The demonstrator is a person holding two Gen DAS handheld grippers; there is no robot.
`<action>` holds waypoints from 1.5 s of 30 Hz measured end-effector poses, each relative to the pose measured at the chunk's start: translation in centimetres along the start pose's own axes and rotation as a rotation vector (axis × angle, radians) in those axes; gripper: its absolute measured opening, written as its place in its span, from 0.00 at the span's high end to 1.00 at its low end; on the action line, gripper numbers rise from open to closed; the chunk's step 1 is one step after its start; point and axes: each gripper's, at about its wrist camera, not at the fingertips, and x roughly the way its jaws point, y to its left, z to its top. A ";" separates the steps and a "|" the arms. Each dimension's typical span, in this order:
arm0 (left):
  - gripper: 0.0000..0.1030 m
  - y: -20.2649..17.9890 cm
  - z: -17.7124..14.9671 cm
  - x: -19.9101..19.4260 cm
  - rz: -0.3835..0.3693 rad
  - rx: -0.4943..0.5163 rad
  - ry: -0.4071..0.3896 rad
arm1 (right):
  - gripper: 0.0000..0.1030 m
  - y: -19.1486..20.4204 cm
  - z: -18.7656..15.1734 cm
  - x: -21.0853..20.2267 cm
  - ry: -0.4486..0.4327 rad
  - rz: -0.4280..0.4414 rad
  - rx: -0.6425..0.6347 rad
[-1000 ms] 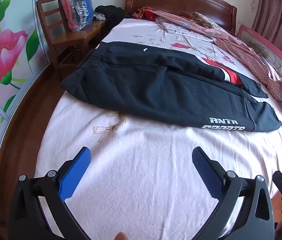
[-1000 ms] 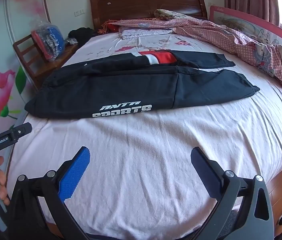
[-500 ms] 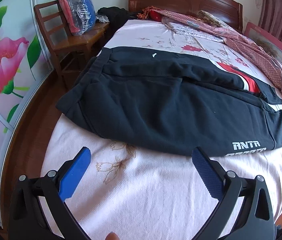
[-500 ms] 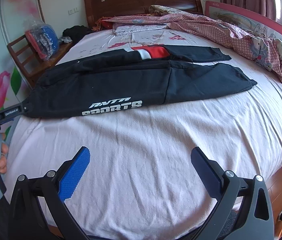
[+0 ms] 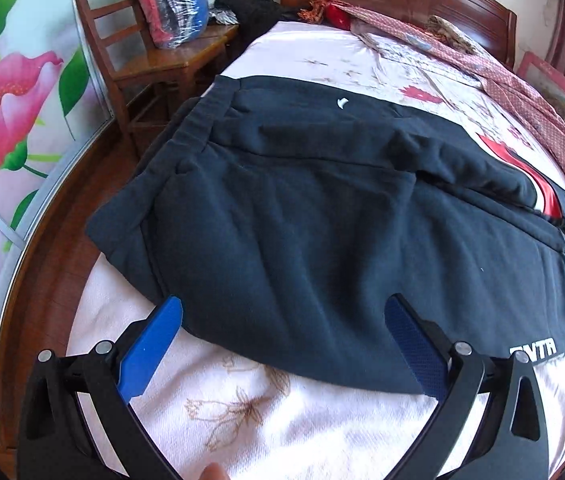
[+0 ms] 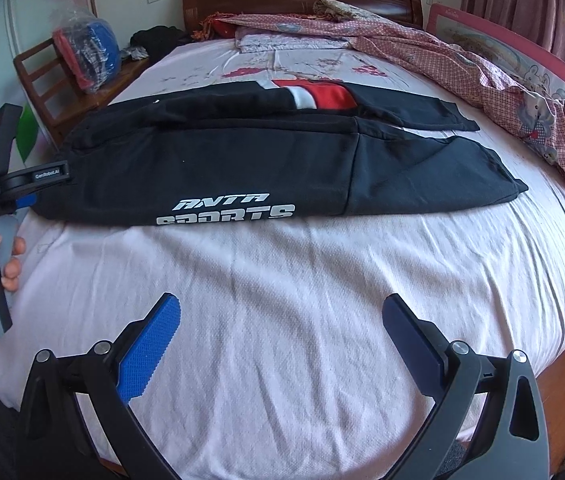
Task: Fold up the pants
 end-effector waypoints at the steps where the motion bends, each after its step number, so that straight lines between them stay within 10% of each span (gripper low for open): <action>1: 0.02 0.2 0.0 0.0 0.007 -0.009 -0.017 | 0.03 0.3 0.2 0.1 0.004 -0.002 -0.013; 7: 0.02 1.9 -0.3 0.7 0.113 -0.106 0.007 | 0.03 1.8 0.9 1.1 0.030 -0.003 -0.060; 16: 0.02 6.2 -0.5 3.8 0.049 -0.355 0.143 | 0.03 4.3 1.4 2.0 0.048 0.030 -0.115; 45: 0.02 5.7 3.0 6.8 0.074 -0.270 0.120 | 0.03 2.0 1.4 2.8 0.060 0.004 -0.043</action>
